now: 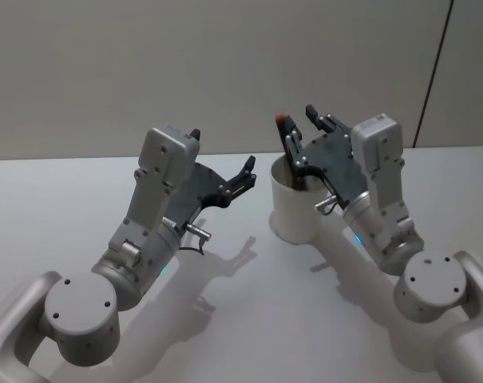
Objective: Place the pen into the pen holder.
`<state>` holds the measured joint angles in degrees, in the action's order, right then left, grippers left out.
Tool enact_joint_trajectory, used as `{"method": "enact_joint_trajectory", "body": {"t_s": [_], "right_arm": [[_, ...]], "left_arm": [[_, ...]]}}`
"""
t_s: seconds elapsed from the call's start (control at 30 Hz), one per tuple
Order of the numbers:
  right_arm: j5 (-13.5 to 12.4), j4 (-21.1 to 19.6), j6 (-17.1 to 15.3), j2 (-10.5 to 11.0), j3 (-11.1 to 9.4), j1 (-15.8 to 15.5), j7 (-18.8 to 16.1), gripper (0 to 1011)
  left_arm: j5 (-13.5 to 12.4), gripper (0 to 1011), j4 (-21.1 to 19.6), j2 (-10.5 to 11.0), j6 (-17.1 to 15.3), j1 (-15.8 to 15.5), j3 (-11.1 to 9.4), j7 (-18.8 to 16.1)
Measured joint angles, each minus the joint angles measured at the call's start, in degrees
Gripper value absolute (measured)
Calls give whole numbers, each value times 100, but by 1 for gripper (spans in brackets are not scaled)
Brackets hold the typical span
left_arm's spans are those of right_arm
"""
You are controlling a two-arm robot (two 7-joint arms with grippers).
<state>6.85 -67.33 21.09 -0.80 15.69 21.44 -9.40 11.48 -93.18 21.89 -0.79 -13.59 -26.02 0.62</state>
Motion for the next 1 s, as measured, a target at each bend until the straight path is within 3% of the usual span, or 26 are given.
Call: {"method": "enact_joint_trajectory", "body": {"t_s": [0.7, 1.0], "right_arm": [[-20, 52, 39, -8, 7, 17, -12, 970], [-293, -281, -255, 60, -72, -81, -26, 1001]], "left_arm": [[0, 1001, 0, 0, 0, 0, 0, 0], [0, 1001, 0, 0, 0, 0, 0, 0]]}}
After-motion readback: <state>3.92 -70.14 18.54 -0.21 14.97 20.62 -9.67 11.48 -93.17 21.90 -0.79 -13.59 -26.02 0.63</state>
